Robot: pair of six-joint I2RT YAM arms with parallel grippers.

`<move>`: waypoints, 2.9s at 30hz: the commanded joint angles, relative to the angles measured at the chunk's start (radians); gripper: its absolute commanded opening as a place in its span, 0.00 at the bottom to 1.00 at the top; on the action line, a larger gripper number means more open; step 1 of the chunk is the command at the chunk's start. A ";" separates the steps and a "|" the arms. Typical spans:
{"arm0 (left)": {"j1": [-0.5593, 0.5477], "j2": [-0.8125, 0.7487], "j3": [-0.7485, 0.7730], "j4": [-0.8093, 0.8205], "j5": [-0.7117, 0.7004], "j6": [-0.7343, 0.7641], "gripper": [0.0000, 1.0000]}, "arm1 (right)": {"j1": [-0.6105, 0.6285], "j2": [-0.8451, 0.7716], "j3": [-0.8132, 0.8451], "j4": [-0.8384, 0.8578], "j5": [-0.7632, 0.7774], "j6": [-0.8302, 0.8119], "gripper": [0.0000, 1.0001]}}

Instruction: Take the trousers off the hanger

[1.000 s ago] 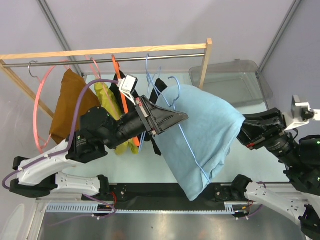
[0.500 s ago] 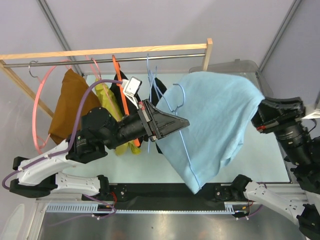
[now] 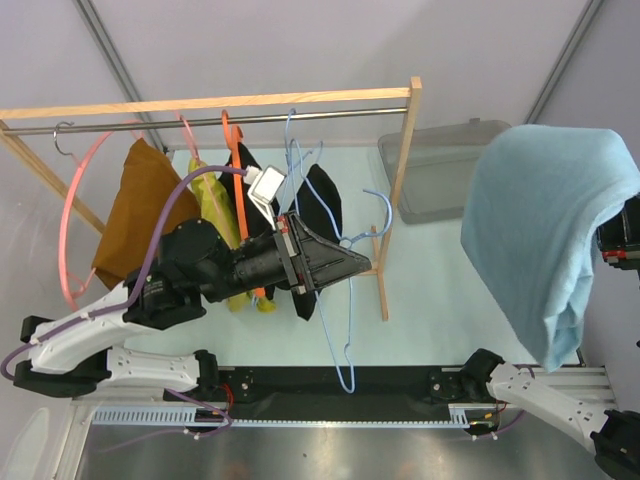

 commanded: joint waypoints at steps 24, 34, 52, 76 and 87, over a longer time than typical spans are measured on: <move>0.001 -0.023 0.005 0.213 0.356 -0.040 0.00 | -0.026 0.182 -0.269 0.129 0.646 -0.431 0.00; 0.001 -0.020 0.050 0.230 0.476 -0.001 0.00 | -0.421 0.355 -0.164 0.089 0.393 -0.381 0.00; 0.001 0.072 0.111 0.099 0.578 0.208 0.00 | -0.761 0.918 0.005 0.313 0.170 -0.316 0.00; 0.012 0.132 0.145 0.058 0.518 0.204 0.00 | -0.675 1.650 0.584 -0.253 -0.018 -0.074 0.73; 0.012 0.109 0.064 0.242 0.489 -0.023 0.00 | -0.667 1.007 0.055 -0.495 -0.140 0.078 0.91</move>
